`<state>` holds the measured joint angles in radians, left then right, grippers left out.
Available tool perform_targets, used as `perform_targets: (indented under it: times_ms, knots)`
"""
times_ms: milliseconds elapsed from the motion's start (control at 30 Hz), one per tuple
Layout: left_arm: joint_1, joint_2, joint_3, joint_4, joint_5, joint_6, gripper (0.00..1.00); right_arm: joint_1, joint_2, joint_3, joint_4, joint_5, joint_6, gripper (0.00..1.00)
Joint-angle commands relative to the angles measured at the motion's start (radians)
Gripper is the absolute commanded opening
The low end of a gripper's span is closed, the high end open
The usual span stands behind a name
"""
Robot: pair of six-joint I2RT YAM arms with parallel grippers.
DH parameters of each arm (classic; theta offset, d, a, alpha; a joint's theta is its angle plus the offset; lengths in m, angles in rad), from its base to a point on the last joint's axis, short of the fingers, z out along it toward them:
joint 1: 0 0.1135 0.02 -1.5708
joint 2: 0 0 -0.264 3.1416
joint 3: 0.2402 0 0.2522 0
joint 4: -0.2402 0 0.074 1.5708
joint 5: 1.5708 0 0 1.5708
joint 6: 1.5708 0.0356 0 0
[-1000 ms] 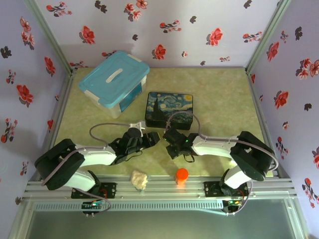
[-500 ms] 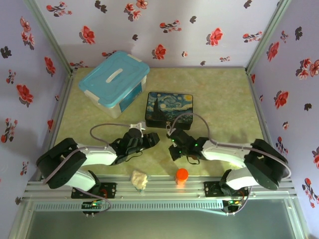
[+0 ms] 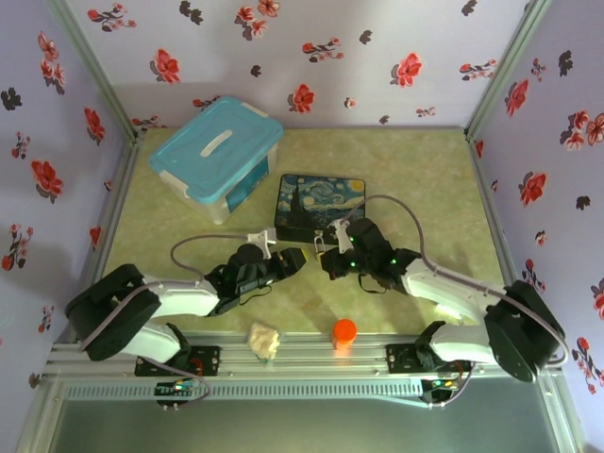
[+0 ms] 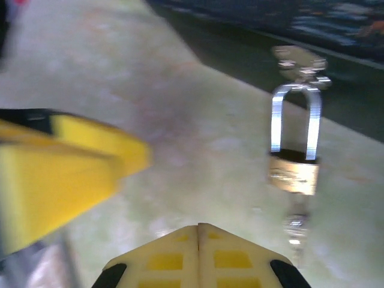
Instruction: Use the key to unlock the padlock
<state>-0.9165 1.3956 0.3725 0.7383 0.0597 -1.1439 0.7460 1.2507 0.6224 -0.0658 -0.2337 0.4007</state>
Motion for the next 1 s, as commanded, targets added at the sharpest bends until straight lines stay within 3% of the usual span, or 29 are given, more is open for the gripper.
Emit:
perform_targets:
  times_ms: [0,133,267,433,567,767,967]
  knots:
    - [-0.005,-0.07,-0.007,-0.114,-0.051,0.058,0.54,-0.001,0.066,0.037,-0.179,0.186,-0.035,0.14]
    - [-0.006,-0.109,-0.006,-0.163,-0.067,0.075,0.54,0.001,0.148,0.06,-0.151,0.219,-0.014,0.3]
    - [-0.005,-0.107,-0.006,-0.169,-0.067,0.073,0.54,0.001,0.223,0.088,-0.148,0.194,0.008,0.28]
    - [-0.007,-0.094,-0.012,-0.158,-0.073,0.07,0.54,0.053,0.268,0.071,-0.131,0.134,0.038,0.33]
    - [-0.007,-0.078,-0.002,-0.149,-0.07,0.07,0.54,0.095,0.326,0.078,-0.121,0.094,0.069,0.29]
    - [-0.007,-0.104,0.0,-0.173,-0.071,0.069,0.54,0.126,0.295,0.07,0.098,-0.101,0.246,0.27]
    - [-0.007,-0.167,-0.014,-0.217,-0.102,0.072,0.54,0.071,0.241,0.095,0.095,-0.107,0.265,0.28]
